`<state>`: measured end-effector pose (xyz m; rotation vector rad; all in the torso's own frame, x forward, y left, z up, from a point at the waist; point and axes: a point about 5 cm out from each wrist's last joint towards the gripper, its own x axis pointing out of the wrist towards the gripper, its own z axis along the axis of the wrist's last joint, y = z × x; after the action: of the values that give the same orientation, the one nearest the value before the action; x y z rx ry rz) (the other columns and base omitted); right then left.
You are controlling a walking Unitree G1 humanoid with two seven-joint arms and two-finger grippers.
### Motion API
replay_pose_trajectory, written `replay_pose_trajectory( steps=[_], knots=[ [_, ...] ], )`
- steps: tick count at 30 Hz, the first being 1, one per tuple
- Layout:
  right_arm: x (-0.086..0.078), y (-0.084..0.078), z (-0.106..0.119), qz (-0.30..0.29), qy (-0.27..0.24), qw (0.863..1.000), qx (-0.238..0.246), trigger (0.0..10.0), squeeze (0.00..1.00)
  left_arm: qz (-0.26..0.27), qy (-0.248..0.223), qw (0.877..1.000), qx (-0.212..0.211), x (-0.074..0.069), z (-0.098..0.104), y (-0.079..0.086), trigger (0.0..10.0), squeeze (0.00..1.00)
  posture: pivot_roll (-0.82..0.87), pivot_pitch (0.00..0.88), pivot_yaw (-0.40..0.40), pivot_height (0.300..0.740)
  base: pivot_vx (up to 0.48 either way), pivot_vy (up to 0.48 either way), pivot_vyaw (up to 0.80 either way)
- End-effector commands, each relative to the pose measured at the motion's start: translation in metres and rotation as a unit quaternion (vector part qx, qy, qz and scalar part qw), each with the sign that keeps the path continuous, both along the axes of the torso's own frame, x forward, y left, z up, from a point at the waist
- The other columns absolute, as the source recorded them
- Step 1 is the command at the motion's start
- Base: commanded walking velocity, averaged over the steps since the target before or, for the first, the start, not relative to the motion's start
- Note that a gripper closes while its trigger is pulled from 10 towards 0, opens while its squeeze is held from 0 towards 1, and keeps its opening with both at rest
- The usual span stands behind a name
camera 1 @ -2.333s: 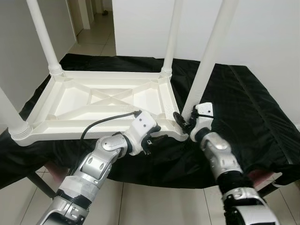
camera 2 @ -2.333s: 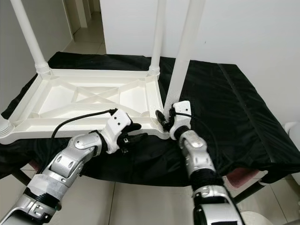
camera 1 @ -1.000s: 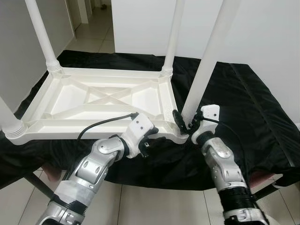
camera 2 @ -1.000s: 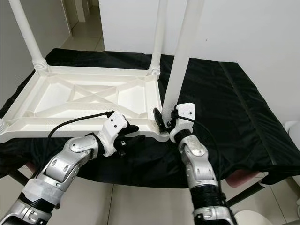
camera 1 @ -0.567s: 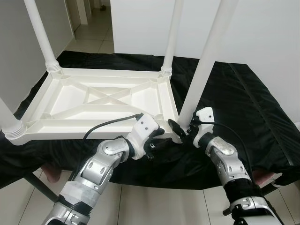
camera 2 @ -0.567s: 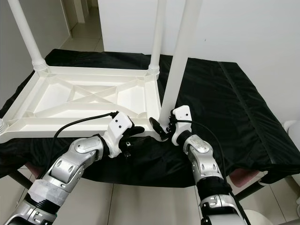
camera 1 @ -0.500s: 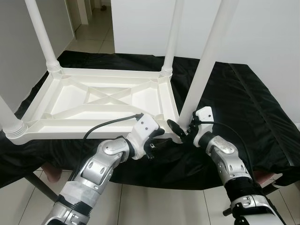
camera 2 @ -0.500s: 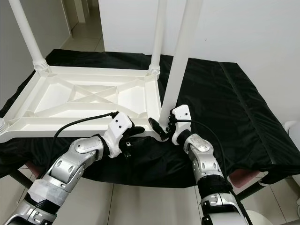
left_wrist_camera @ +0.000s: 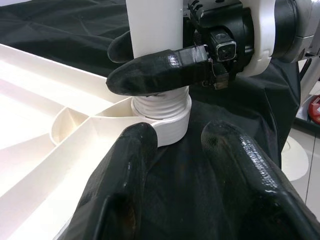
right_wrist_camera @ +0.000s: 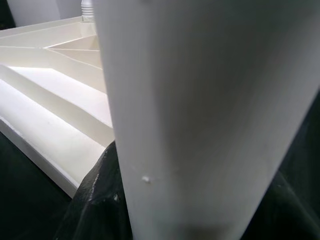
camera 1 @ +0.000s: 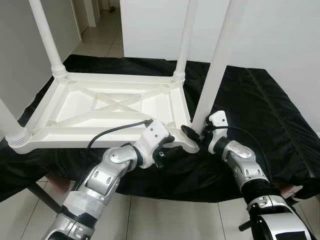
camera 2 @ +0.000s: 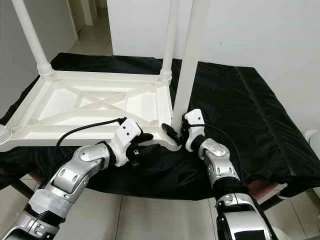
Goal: Building children table
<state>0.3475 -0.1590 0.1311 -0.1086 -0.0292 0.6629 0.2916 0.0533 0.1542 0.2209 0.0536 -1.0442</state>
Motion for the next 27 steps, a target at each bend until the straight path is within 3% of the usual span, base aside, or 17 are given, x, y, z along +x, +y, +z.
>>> replay_pose_trajectory(
  steps=[1, 2, 3, 16, 21, 23, 25, 27],
  knots=[
    [-0.004, -0.005, -0.01, -0.004, 0.02, 1.0, -0.01, 0.0, 0.0, -0.021, 0.003, 1.0, 0.002, -0.005, 0.0, -0.002, 10.0, 0.0, 0.02, 0.0, -0.017, 0.74, 0.0, 0.0, 0.0],
    [-0.004, -0.005, -0.01, -0.004, 0.02, 1.0, -0.01, 0.0, 0.0, -0.021, 0.003, 1.0, 0.002, -0.005, 0.0, -0.002, 10.0, 0.0, 0.02, 0.0, -0.017, 0.74, 0.0, 0.0, 0.0],
    [-0.005, -0.004, -0.012, -0.007, 0.026, 1.0, 0.0, 10.0, 0.0, -0.02, 0.004, 1.0, 0.001, -0.005, 0.0, -0.002, 10.0, 0.0, 0.02, 0.0, -0.018, 0.74, 0.0, 0.0, 0.0],
    [-0.008, 0.019, -0.006, -0.129, 0.017, 0.99, 0.056, 10.0, 0.0, -0.014, 0.01, 1.0, -0.003, -0.009, -0.004, -0.003, 10.0, 0.0, 0.02, 0.0, -0.038, 0.74, 0.0, 0.0, 0.0],
    [-0.013, 0.027, -0.003, -0.233, 0.017, 0.969, 0.082, 10.0, 0.0, -0.011, 0.011, 1.0, 0.006, -0.009, -0.006, -0.001, 10.0, 0.0, 0.02, 0.0, -0.041, 0.74, 0.0, 0.0, 0.0],
    [-0.015, 0.029, -0.002, -0.246, 0.013, 0.966, 0.079, 10.0, 0.0, -0.011, 0.011, 1.0, 0.006, -0.009, -0.006, -0.001, 10.0, 0.0, 0.02, 0.0, -0.041, 0.74, 0.0, 0.0, 0.0],
    [-0.021, 0.032, -0.005, -0.322, 0.017, 0.943, 0.081, 10.0, 0.0, -0.013, 0.011, 1.0, 0.005, -0.009, -0.005, -0.001, 10.0, 0.0, 0.02, 0.0, -0.042, 0.74, 0.0, 0.0, 0.0],
    [-0.025, 0.044, -0.007, -0.333, 0.028, 0.938, 0.093, 10.0, 0.0, -0.014, 0.01, 1.0, 0.006, -0.01, -0.005, -0.001, 10.0, 0.0, 0.02, 0.0, -0.042, 0.74, 0.0, 0.0, 0.0]
  ],
)
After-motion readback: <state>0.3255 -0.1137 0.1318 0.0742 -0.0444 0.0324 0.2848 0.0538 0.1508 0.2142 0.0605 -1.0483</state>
